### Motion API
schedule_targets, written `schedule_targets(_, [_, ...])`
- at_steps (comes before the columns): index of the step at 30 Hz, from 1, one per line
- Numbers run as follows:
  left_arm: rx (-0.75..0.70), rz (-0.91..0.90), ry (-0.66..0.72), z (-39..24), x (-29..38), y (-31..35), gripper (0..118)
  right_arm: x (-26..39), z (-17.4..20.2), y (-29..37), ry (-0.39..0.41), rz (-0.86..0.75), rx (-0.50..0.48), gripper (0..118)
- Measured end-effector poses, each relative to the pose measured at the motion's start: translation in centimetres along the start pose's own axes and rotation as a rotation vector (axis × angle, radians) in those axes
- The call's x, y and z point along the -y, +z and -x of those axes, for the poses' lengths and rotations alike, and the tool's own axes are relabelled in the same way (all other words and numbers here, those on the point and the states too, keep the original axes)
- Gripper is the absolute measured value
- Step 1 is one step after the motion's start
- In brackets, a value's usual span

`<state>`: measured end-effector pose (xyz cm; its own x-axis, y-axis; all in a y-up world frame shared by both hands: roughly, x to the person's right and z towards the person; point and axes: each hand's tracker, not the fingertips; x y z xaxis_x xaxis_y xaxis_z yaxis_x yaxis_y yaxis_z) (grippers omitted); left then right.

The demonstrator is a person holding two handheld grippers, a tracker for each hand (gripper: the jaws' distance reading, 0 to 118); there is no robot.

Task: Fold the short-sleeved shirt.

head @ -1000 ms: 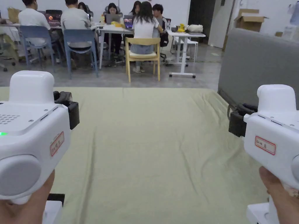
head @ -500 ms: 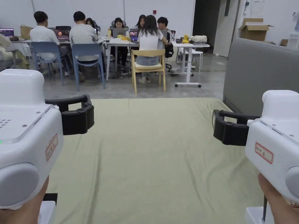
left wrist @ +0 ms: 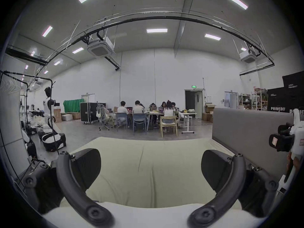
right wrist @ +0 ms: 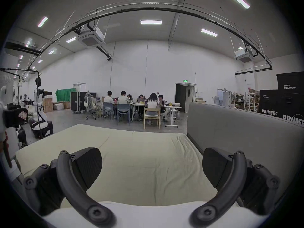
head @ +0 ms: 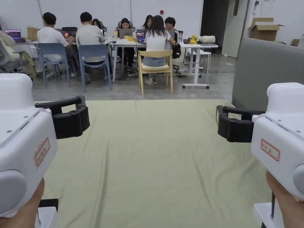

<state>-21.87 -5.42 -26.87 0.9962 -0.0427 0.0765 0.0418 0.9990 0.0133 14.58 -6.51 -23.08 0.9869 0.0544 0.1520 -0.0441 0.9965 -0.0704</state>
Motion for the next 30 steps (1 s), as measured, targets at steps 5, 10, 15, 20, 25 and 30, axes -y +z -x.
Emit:
schedule_targets(5, [-0.003, 0.018, 0.011, 0.4, 0.6, 0.3, 118, -0.2, 0.3, 0.0, 0.019, 0.003, -0.003, 118])
schedule_targets(10, [0.017, 0.029, 0.053, 0.9, 1.1, 0.1, 118, -0.1, 0.7, 0.1, 0.016, 0.002, -0.003, 118])
schedule_targets(15, [0.013, 0.029, 0.048, 1.0, 1.2, 0.5, 118, 0.3, 1.5, -0.1, 0.034, 0.009, -0.007, 118])
schedule_targets(20, [0.017, 0.043, 0.054, 1.2, 1.3, 0.5, 118, 0.2, 1.7, -0.2, 0.038, 0.009, -0.013, 118])
schedule_targets(25, [-0.004, 0.052, 0.028, 0.8, 1.5, 0.5, 118, 0.1, 1.8, -0.1, 0.043, 0.004, -0.005, 118])
schedule_targets(30, [0.022, 0.030, 0.004, 0.4, 1.5, 0.4, 118, 0.2, 1.8, -0.1, 0.038, 0.011, -0.011, 118])
